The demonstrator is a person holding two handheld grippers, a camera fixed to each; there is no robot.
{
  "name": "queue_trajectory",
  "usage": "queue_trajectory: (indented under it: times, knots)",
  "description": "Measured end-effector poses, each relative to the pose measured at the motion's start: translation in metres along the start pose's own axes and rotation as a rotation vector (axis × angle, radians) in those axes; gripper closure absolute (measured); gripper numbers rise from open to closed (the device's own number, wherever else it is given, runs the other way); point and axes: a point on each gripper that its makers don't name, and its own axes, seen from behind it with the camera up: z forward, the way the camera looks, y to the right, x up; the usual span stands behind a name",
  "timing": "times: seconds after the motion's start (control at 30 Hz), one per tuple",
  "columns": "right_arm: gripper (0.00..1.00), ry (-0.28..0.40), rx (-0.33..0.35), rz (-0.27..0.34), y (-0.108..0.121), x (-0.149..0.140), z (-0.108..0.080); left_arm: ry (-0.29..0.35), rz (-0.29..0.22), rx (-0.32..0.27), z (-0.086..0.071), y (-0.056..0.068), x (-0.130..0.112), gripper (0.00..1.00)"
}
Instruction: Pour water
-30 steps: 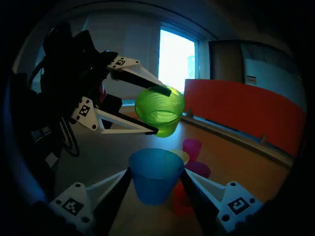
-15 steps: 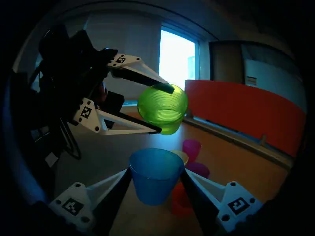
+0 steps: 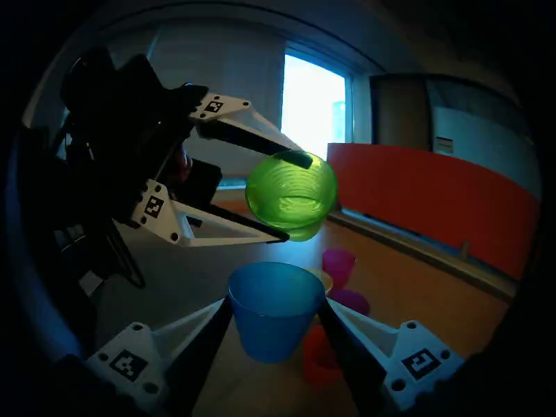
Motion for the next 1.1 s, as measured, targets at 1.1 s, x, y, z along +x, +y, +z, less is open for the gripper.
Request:
queue_trajectory:
  times: [1.1]
  knots:
    - [0.09, 0.014, -0.002, -0.015, -0.0002, 0.0021, -0.0024, 0.002, 0.128, 0.024, -0.003, -0.003, 0.0104, 0.14]
